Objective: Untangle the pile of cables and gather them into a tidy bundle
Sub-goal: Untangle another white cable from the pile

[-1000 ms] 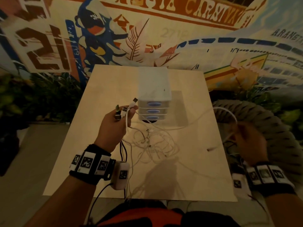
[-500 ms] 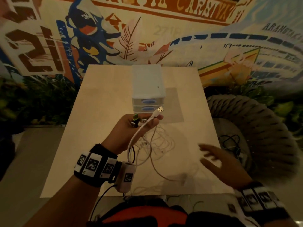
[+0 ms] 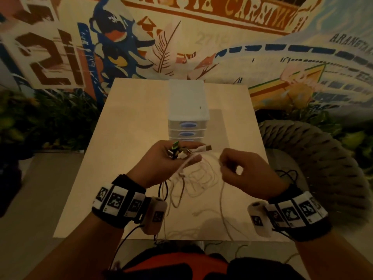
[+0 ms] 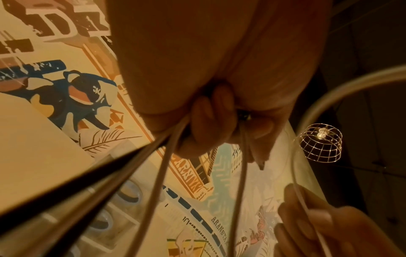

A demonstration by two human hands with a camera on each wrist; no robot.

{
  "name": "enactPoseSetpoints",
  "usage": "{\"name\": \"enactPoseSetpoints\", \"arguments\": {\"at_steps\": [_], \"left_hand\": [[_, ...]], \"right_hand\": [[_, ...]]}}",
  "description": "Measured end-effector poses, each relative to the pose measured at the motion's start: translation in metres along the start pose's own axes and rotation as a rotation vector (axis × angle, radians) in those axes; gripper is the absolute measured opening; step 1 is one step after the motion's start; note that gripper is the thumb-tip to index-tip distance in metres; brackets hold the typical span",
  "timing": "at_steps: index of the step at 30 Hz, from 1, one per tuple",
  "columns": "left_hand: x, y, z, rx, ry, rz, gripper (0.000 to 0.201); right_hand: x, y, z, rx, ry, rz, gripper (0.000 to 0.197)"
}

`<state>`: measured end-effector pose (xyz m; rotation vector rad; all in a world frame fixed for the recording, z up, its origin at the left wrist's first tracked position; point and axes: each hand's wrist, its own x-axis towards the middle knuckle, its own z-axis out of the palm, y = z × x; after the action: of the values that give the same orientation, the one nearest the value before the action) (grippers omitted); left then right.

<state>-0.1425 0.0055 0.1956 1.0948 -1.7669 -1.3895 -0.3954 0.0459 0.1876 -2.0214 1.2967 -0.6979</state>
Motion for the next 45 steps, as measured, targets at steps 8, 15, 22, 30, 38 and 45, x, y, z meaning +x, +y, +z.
{"name": "enactPoseSetpoints", "arguments": {"at_steps": [8,15,22,30,38,45], "left_hand": [[0.014,-0.019,-0.01,-0.279,0.281,-0.135,0.031],[0.015,-0.015,-0.006,-0.301,0.35,-0.064,0.034],[0.014,-0.003,0.013,-0.476,0.134,-0.109,0.033],[0.013,0.004,0.021,-0.361,-0.05,-0.117,0.032],[0.007,0.006,0.018,-0.254,-0.048,-0.015,0.015],[0.005,-0.002,0.024,-0.207,0.082,-0.119,0.037]], "right_hand": [[-0.092,0.054,-0.019,-0.171,0.137,0.107,0.011],[-0.155,0.095,0.058,-0.208,-0.465,0.476,0.017],[-0.13,0.096,0.065,-0.172,-0.618,0.5,0.036],[-0.005,-0.008,-0.009,-0.02,0.224,0.09,0.049],[0.06,-0.069,0.013,-0.111,0.116,-0.13,0.044],[0.069,-0.06,0.037,-0.043,0.14,-0.16,0.039]]}}
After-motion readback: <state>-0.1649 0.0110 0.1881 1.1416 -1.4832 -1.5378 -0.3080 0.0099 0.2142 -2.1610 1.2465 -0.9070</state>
